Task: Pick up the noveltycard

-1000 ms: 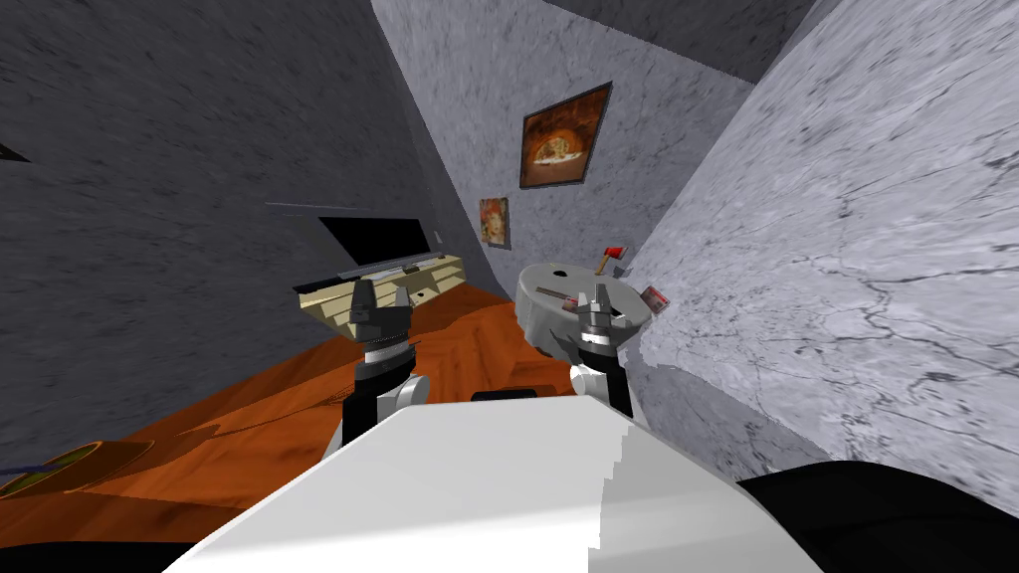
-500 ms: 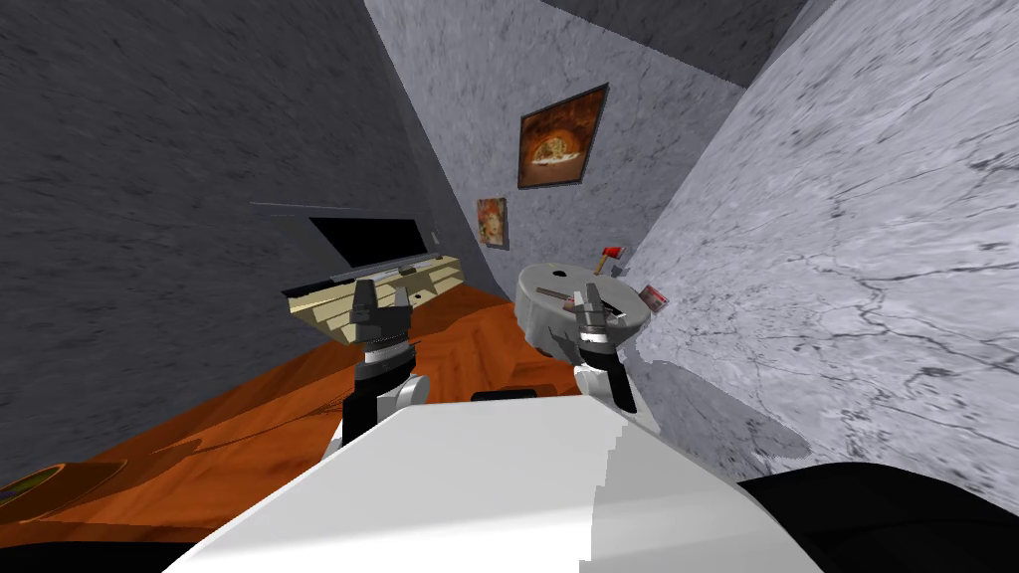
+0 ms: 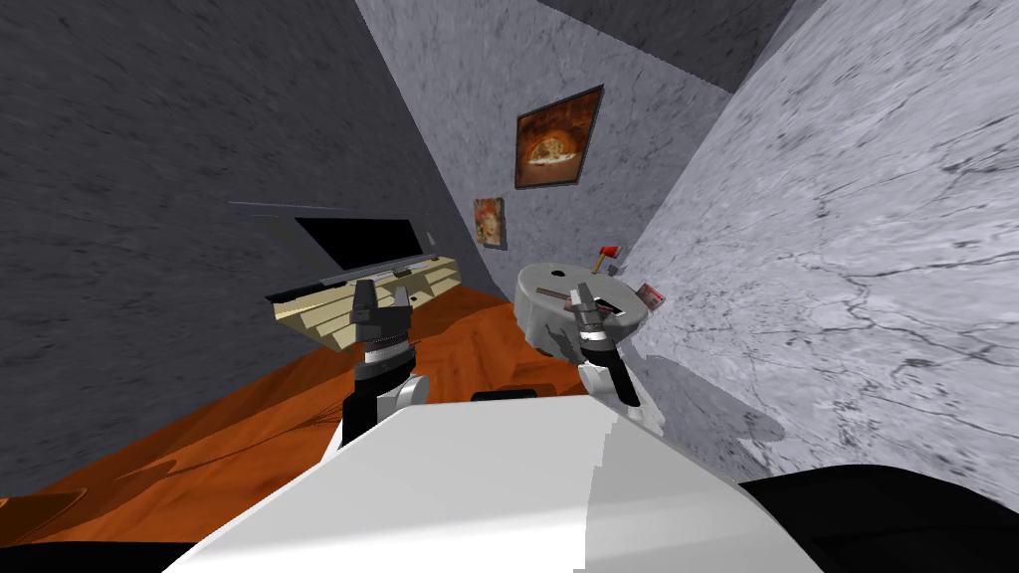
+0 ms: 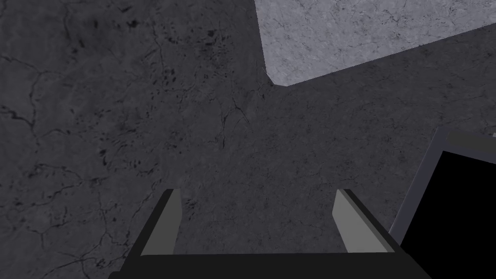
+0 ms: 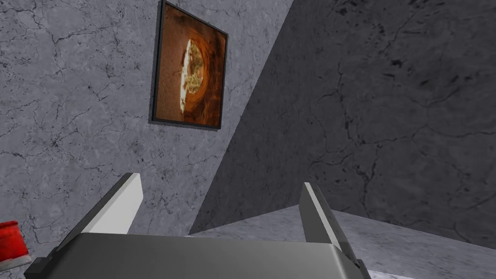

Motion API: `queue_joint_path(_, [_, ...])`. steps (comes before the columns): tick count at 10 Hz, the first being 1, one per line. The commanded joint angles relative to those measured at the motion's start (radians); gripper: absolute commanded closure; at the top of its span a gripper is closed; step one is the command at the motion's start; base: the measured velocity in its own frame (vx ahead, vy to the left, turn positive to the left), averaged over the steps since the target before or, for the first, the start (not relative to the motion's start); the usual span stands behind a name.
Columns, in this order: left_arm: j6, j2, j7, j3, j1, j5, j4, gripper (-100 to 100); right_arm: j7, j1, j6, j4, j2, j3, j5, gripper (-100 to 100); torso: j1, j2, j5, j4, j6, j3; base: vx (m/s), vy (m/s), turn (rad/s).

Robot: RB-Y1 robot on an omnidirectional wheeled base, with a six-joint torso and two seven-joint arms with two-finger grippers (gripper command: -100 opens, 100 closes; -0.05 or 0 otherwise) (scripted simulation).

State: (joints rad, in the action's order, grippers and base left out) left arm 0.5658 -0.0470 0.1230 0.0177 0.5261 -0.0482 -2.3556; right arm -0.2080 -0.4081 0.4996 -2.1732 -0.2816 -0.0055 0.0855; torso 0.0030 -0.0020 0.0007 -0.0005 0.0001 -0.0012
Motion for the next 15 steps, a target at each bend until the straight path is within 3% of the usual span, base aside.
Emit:
queue_joint_path(1, [0.000, 0.000, 0.000, 0.000, 0.000, 0.000, 0.000, 0, -0.009, 0.005, 0.007, 0.007, -0.045, 0.003, -0.002, -100, 0.000, 0.000, 0.000, 0.000, 0.000, 0.000, 0.027, 0.043, -0.046])
queue_joint_path(6, [0.000, 0.000, 0.000, 0.000, 0.000, 0.000, 0.000, 0, -0.059, 0.056, 0.041, 0.063, -0.200, 0.017, -0.010, -100, 0.000, -0.001, 0.000, 0.000, 0.000, 0.000, 0.037, 0.048, -0.074])
queue_joint_path(15, [0.000, 0.000, 0.000, 0.000, 0.000, 0.000, 0.000, 0, -0.112, 0.110, 0.080, 0.128, -0.462, 0.034, -0.020, -100, -0.001, 0.000, 0.000, 0.000, 0.000, 0.000, 0.026, 0.040, -0.059])
